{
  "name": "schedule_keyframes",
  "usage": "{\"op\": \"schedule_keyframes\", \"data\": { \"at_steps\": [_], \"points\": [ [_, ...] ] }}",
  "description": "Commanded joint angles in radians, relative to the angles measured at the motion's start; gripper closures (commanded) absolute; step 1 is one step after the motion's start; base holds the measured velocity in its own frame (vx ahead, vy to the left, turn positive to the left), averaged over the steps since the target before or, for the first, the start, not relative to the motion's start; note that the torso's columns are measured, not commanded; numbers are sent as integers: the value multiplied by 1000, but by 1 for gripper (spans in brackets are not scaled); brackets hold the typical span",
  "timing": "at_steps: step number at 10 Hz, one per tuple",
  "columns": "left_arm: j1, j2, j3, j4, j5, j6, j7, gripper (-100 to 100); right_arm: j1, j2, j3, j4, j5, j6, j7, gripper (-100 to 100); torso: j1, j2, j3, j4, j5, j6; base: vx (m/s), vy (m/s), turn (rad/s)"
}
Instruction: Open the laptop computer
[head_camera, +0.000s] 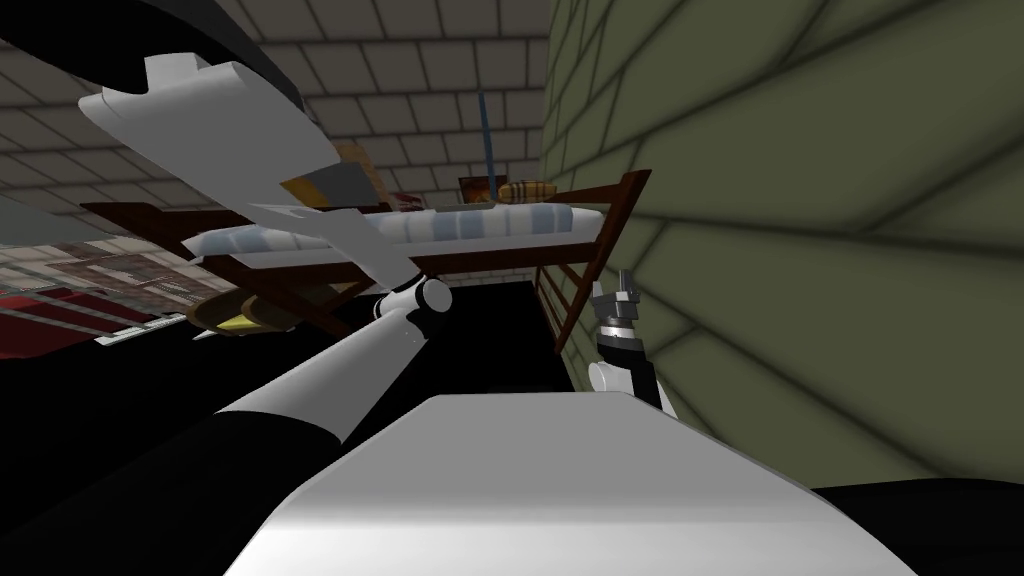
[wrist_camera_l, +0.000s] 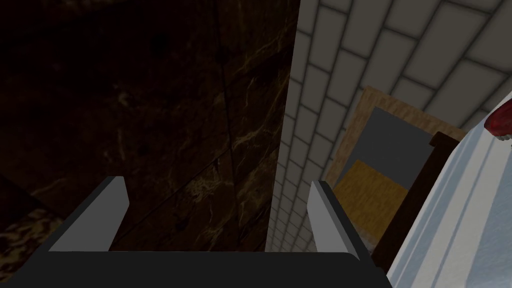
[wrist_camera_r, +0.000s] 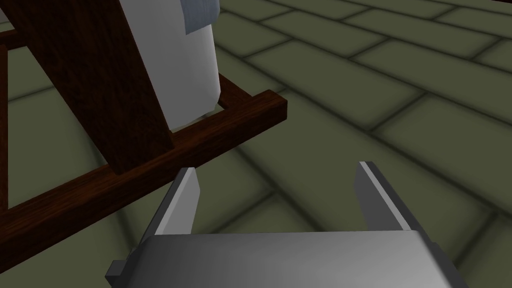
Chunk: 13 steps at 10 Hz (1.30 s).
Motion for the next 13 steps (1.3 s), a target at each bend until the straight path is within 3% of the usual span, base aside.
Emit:
{"op": "schedule_keyframes", "data": {
  "at_steps": [1,2,5,7,8,11,12,13],
  "points": [
    [-77,1,29,41,-22,80,5,-100,0,0,0,0,0,0,0,0,1,-3,-1,-1,0,0,85,-75,0],
    [-100,1,29,41,-22,92,5,-100,0,0,0,0,0,0,0,0,1,-2,-1,-1,0,0,34,-53,2],
    [-197,1,75,118,-63,188,14,-100,0,0,0,0,0,0,0,0,1,1,1,0,0,0,66,-88,-6],
    [-240,1,75,118,-63,226,14,-100,0,0,0,0,0,0,0,0,0,1,0,0,0,0,38,-60,3],
    [-278,1,96,156,-83,263,18,-100,0,0,0,0,0,0,0,0,4,2,1,0,1,0,57,-54,-19],
    [-367,0,115,194,-102,345,23,-100,0,0,0,0,0,0,0,0,-1,-2,-1,-1,0,0,81,-79,-3],
    [-367,0,115,194,-102,352,23,-100,0,0,0,0,0,0,0,0,0,-2,-1,-1,0,0,33,-32,1],
    [-414,-2,133,230,-121,393,27,-100,0,0,0,0,0,0,0,0,3,2,1,0,1,0,47,-71,-25]
  ]
}}
